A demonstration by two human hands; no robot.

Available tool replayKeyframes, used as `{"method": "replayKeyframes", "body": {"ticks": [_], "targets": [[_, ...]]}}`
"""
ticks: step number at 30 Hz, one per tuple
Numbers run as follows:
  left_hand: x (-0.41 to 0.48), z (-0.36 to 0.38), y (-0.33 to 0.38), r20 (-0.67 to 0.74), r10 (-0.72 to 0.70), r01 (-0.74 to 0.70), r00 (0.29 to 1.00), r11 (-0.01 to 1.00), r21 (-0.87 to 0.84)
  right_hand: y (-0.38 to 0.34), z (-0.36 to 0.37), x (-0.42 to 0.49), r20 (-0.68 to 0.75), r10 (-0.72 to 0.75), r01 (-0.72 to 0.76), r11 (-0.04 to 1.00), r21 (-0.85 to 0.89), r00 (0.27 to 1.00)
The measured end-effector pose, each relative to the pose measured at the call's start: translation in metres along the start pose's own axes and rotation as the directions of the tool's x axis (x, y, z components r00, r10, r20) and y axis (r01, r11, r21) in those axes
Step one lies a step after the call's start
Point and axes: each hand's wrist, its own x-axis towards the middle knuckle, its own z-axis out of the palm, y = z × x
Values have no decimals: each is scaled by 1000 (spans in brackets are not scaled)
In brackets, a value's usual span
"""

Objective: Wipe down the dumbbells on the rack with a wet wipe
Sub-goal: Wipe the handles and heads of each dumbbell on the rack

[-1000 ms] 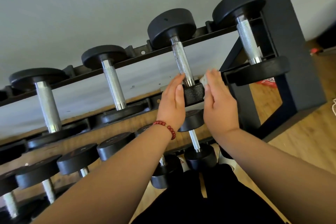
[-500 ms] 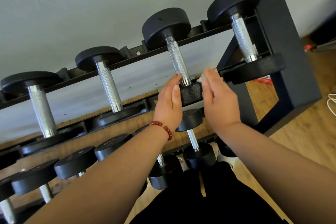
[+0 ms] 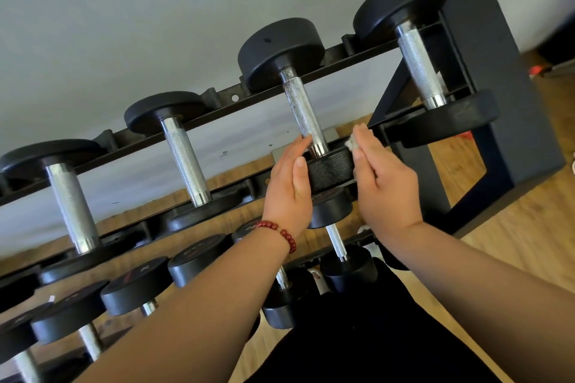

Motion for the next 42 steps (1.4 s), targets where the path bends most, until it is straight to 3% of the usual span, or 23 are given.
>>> {"method": "replayKeyframes", "body": {"ticks": [3, 8, 12, 17, 22, 29, 33, 37, 42], "targets": [[1, 1, 0, -16, 3, -3, 1000, 1000, 17, 10, -3, -10, 92, -223, 233, 965, -121, 971], [-1, 0, 5, -7, -11, 11, 1000, 999, 53, 5, -8, 18, 173, -127, 144, 985, -91, 977], [-1, -2, 8, -3, -13, 13, 1000, 996, 88, 7, -18, 19, 343, -248, 318, 933, -168, 906], [4, -12, 20, -4, -24, 24, 1000, 982, 189, 1, -24, 50, 385, -406, 506, 838, -205, 829], [28, -32, 31, -81, 35, -7, 996, 949, 317, -16, -19, 82, 422, -568, 690, 685, -234, 707], [70, -56, 41, -280, 194, -68, 940, 912, 404, -34, -5, 133, 455, -613, 755, 601, -261, 646], [102, -66, 49, -319, 158, -38, 935, 935, 352, -41, 15, 168, 458, -665, 803, 544, -244, 590], [127, -63, 48, -237, 52, -14, 970, 987, 161, -48, 41, 188, 463, -713, 848, 480, -224, 527], [135, -56, 33, -258, 90, -77, 962, 995, 61, -44, 41, 208, 543, -737, 905, 410, -115, 403]]}}
